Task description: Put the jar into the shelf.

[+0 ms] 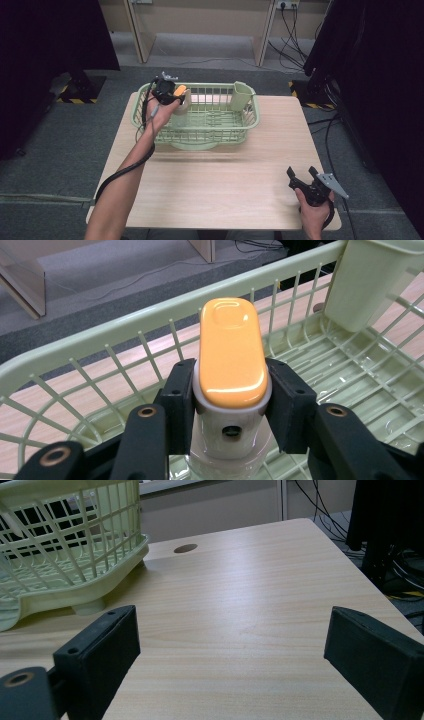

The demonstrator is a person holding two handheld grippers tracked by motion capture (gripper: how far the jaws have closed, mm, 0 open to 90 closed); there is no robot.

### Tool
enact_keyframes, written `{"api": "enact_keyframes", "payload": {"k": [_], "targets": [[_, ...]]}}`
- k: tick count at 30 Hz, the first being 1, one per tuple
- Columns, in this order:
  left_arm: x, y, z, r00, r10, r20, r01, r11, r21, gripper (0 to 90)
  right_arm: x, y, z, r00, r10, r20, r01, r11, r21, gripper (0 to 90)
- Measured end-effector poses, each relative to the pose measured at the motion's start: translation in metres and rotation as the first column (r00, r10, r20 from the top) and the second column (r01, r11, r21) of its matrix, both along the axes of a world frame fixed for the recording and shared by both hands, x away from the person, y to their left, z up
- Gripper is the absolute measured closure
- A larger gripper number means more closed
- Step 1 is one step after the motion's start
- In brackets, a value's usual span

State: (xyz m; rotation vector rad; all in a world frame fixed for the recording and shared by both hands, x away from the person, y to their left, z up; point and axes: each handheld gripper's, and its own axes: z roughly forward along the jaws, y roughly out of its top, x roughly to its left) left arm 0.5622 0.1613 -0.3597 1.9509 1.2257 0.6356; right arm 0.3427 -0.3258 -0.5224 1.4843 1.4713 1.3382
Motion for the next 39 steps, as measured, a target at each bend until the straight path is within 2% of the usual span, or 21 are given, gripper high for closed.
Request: {"api": "enact_keyframes", "payload": {"k": [6, 18, 22, 25, 28, 32, 39], "targets": [[0.003, 0.001, -0.006, 0.9998, 0.005, -0.021, -0.005, 1.0000, 0.008, 57.8, 0.000, 0.000, 0.000, 1.0000, 0.000, 0.000, 0.000, 1.000, 0.000, 7.8], [0.000, 0.005, -0.009, 0.9999, 0.000, -0.012, 0.000, 1.0000, -0.003, 57.4, 0.000, 0.000, 0.000, 1.0000, 0.001, 0.001, -0.001, 1.000, -0.002, 7.8], [-0.002, 0.009, -0.008, 0.9998, 0.004, -0.019, -0.004, 1.0000, -0.005, 54.2, 0.000, 0.000, 0.000, 1.0000, 0.001, 0.002, -0.001, 1.000, -0.004, 7.8], [-0.005, 0.010, -0.007, 0.9999, 0.010, -0.008, -0.010, 0.9999, -0.004, 49.6, 0.000, 0.000, 0.000, 1.0000, 0.001, 0.002, -0.001, 1.000, -0.005, 7.8], [-0.008, 0.012, -0.006, 0.9997, 0.024, -0.002, -0.024, 0.9997, -0.006, 39.9, 0.000, 0.000, 0.000, 1.0000, 0.001, 0.000, -0.001, 1.000, -0.004, 7.8], [-0.014, 0.013, -0.007, 0.9996, 0.016, -0.022, -0.016, 0.9998, 0.008, 29.6, 0.000, 0.000, 0.000, 1.0000, 0.001, 0.001, -0.001, 1.000, -0.004, 7.8], [-0.026, 0.017, -0.005, 0.9996, 0.026, 0.015, -0.025, 0.9997, -0.007, 20.3, 0.000, 0.001, 0.000, 1.0000, 0.000, 0.003, 0.000, 1.000, -0.007, 7.8]]}}
